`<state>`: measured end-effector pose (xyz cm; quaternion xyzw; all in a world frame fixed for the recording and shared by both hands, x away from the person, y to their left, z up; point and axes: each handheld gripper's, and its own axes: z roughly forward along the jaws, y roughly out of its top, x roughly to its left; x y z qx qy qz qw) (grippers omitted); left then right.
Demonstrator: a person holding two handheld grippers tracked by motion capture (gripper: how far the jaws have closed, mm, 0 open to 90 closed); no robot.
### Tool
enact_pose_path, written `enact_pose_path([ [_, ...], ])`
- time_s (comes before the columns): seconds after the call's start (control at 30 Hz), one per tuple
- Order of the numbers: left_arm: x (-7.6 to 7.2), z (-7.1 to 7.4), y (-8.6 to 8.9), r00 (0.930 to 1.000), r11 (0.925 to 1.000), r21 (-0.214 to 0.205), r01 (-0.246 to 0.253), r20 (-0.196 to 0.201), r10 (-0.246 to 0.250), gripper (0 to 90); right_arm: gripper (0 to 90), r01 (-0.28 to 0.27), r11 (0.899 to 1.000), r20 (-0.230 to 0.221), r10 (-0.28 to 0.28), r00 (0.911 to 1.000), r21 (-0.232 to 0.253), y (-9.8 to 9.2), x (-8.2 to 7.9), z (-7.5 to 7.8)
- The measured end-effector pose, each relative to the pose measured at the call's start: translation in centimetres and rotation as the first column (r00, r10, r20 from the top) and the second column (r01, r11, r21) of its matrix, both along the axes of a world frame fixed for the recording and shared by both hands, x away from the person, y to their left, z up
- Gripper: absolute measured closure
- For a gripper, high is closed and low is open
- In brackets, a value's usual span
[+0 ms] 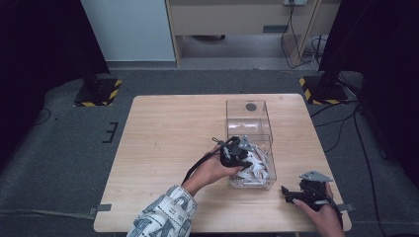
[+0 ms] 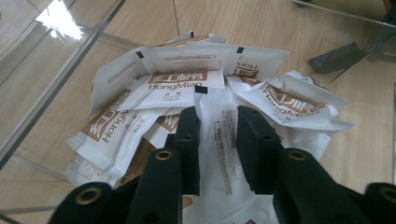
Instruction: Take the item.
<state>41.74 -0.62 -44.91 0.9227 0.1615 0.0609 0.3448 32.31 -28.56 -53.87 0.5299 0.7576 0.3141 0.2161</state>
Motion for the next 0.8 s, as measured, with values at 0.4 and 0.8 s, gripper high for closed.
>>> enact_pose_path([
  [0.4,-0.1,1.0,1.0,1.0000,0.9982,-0.060,0.003,-0.005,-0.003,86.5,0.8,0.000,1.000,0.000,0.000,1.0000,0.000,0.0,0.0,0.0],
  [0.8,0.2,1.9,1.7,0.9994,0.9953,-0.094,-0.022,0.023,0.025,86.6,0.8,0.000,1.000,0.000,0.000,1.0000,0.000,0.0,0.0,0.0],
])
